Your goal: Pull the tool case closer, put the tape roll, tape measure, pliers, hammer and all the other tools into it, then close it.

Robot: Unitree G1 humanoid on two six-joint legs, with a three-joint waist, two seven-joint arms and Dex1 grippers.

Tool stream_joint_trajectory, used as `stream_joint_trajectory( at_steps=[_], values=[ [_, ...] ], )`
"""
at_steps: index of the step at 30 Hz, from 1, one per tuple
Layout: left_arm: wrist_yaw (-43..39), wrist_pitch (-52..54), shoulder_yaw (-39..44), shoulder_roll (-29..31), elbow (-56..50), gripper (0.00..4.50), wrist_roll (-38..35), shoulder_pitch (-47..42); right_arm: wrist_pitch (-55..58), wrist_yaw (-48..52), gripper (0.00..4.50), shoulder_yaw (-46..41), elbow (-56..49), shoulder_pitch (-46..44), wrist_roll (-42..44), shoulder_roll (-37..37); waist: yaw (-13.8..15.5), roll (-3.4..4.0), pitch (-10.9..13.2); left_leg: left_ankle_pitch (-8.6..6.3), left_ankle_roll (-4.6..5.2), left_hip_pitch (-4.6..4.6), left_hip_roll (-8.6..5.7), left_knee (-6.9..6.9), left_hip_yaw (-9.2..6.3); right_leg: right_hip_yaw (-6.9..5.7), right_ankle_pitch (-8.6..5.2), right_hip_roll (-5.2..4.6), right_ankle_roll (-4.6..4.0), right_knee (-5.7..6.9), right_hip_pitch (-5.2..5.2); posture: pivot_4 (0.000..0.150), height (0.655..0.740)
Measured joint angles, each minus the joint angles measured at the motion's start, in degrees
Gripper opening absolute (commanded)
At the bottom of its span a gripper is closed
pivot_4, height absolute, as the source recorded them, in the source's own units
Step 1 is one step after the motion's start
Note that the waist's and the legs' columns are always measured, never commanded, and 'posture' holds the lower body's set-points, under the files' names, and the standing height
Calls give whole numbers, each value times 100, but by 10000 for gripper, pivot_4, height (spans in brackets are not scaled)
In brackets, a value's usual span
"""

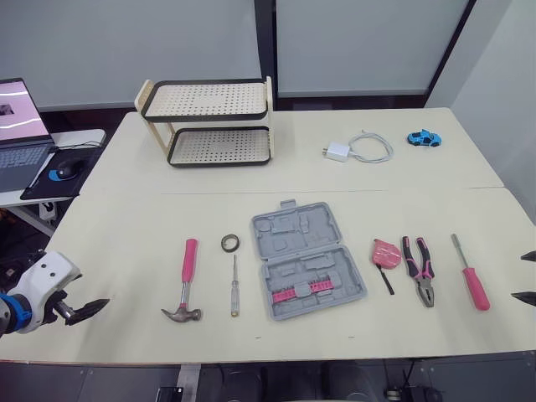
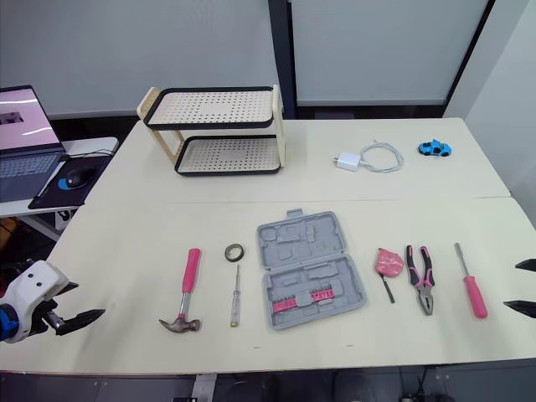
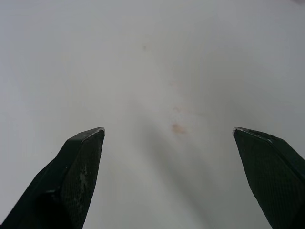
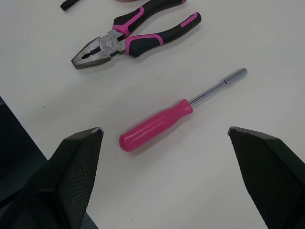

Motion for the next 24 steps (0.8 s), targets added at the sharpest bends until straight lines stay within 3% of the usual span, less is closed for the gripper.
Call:
stream_joint_trajectory(
  at_steps=[24],
  values=[
    [-631, -130, -238, 215, 494, 44819, -14, -281, 334, -195, 45000, -85, -226, 204, -32, -127, -3, 2, 1, 0, 0, 0, 1, 1, 3, -1, 0, 1, 0, 5, -2, 1500, 7400]
  ],
)
